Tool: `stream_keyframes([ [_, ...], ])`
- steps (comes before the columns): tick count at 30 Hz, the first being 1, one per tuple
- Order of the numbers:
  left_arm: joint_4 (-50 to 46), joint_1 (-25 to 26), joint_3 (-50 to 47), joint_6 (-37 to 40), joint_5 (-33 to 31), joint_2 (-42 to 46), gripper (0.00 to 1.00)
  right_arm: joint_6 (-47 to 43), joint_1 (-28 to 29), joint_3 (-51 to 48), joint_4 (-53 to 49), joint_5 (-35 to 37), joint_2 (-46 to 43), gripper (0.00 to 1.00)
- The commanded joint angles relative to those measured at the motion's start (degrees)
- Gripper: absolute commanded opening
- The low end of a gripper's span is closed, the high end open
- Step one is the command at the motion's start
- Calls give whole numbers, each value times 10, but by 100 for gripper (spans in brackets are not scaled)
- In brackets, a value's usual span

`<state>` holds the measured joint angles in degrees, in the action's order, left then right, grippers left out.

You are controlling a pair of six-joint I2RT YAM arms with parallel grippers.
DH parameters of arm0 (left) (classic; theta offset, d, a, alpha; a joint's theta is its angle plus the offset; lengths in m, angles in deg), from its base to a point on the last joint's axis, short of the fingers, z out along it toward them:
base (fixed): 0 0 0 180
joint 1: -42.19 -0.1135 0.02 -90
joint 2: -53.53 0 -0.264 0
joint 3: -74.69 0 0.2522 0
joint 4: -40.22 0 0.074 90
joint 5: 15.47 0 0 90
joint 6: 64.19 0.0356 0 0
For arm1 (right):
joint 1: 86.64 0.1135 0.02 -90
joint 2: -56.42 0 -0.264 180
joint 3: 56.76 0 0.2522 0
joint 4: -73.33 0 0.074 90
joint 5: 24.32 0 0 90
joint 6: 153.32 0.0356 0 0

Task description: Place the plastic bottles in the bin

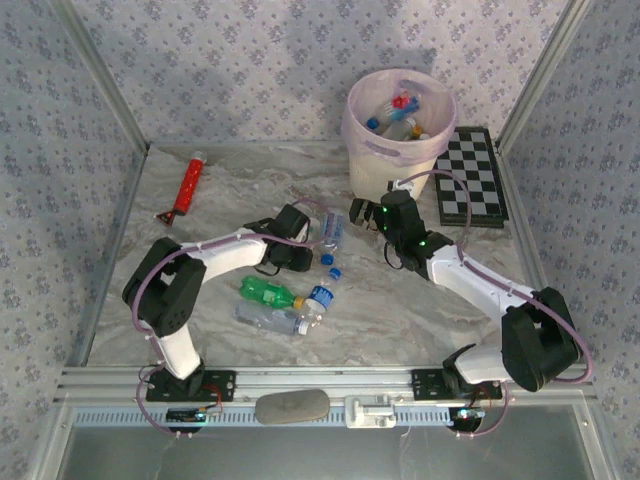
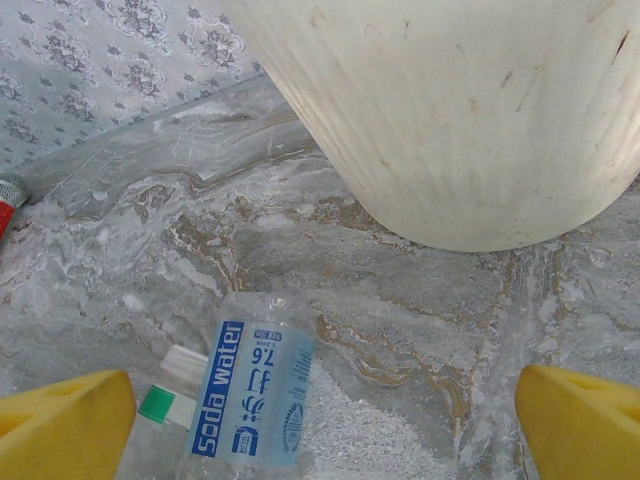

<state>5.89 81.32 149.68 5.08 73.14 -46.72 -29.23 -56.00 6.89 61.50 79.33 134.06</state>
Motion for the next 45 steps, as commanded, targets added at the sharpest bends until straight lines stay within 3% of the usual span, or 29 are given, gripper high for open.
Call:
stream_keyframes([
  [1,33,4,-23,1,-30,56,42,10,1,22,-3,-10,9,99],
  [9,164,1,-100,-14,-40,173,41,13,1,42,63,-135,32,99],
  [16,251,-11,-128,-33,-2,220,41,43,10,69,135,-241,68,98],
  [30,326,-12,-154,-19,89,241,42,72,43,103,173,-300,136,86],
  [35,330,-11,-160,-14,90,246,42,91,45,114,183,-327,159,75],
  [45,341,-6,-161,-12,89,245,44,103,59,133,182,-343,186,66],
])
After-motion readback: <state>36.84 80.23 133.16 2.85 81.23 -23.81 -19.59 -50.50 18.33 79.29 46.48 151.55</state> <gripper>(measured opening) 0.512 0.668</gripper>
